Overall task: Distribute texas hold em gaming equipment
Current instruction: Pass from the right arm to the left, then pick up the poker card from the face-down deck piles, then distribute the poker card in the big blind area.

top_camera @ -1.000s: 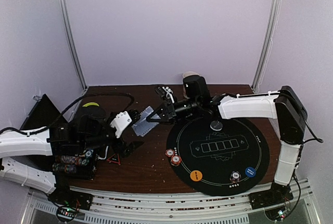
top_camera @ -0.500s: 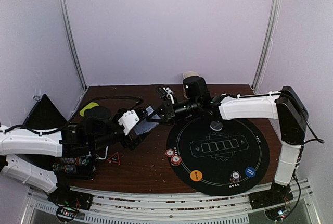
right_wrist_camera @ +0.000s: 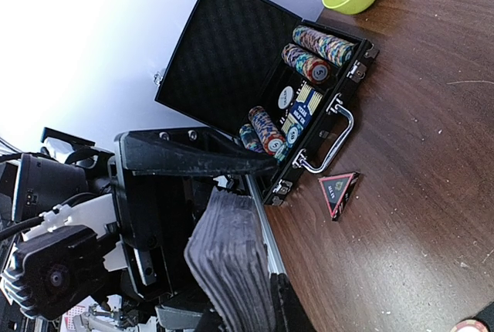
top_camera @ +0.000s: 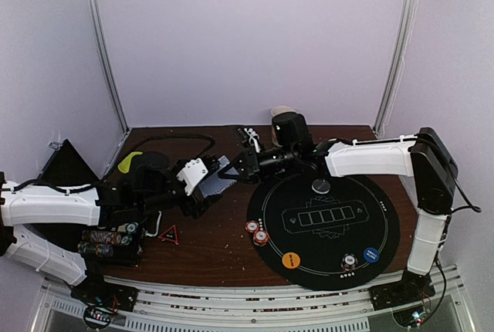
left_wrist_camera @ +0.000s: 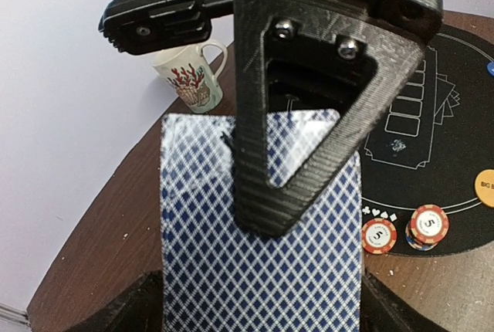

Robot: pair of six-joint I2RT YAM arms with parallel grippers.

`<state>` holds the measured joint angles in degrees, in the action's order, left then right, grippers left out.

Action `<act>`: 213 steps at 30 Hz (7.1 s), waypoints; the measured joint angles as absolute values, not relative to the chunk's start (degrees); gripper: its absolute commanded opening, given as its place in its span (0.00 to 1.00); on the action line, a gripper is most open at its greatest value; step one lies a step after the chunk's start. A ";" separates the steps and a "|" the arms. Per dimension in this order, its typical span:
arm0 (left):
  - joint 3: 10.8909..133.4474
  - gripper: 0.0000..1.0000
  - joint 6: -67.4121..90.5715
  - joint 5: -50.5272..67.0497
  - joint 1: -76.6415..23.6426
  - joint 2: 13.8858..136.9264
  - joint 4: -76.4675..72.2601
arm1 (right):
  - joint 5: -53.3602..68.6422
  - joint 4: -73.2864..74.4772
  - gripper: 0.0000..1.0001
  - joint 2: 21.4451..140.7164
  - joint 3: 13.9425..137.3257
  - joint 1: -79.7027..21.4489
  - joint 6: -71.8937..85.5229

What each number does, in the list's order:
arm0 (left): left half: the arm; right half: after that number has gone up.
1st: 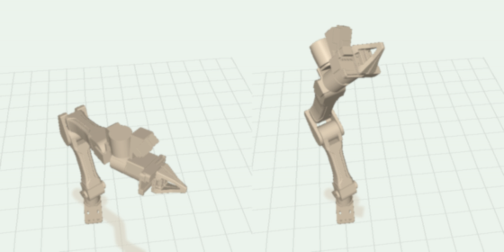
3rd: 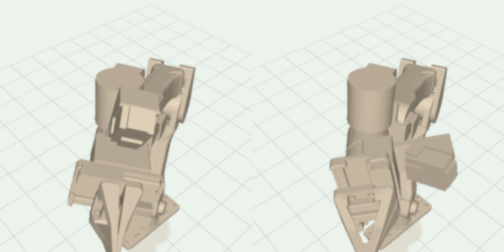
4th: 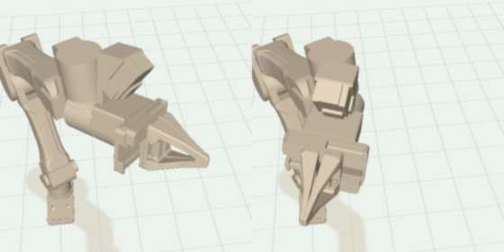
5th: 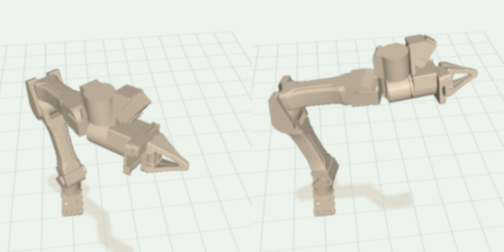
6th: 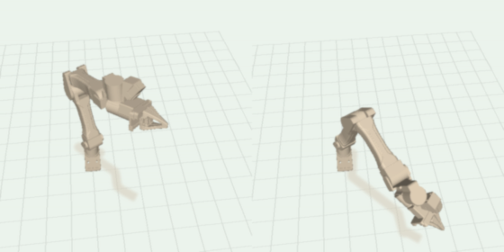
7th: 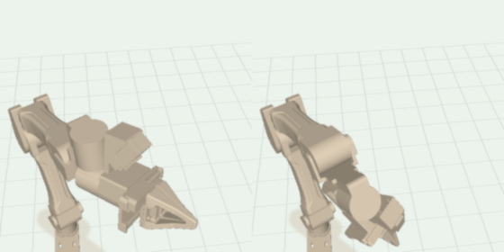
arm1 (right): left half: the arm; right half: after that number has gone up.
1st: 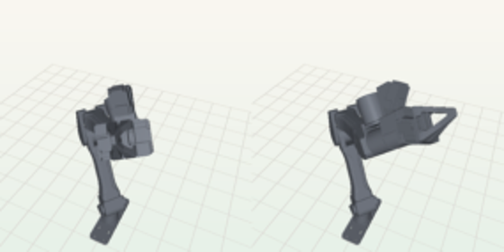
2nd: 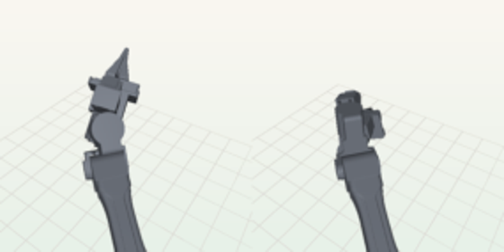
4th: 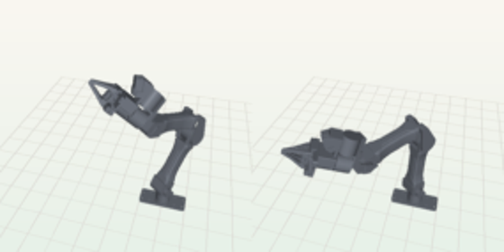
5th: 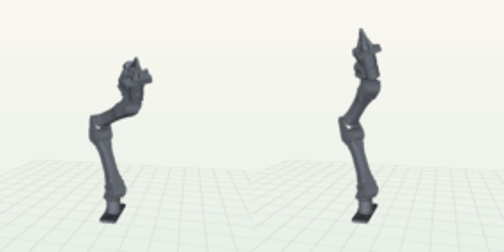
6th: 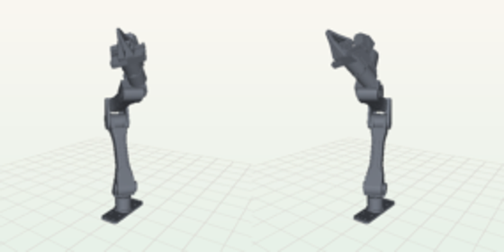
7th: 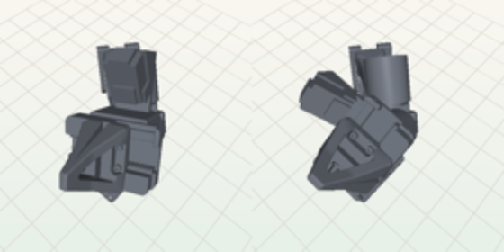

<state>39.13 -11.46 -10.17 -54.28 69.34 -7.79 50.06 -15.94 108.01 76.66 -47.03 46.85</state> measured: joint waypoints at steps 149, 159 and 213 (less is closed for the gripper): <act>47.53 0.52 -10.87 -7.20 -53.60 73.19 3.05 | 22.83 23.40 0.00 80.27 68.07 -31.20 27.09; 46.83 0.52 -10.81 -5.76 -53.56 71.55 1.37 | 22.44 25.23 0.00 78.74 63.46 -31.20 25.36; 42.24 0.52 -12.82 -4.40 -53.56 68.42 -2.13 | 13.08 5.48 0.59 95.81 72.05 -46.37 30.24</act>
<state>42.24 -12.82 -4.40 -53.56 68.42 -2.13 13.08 5.48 95.81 72.05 -46.37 30.24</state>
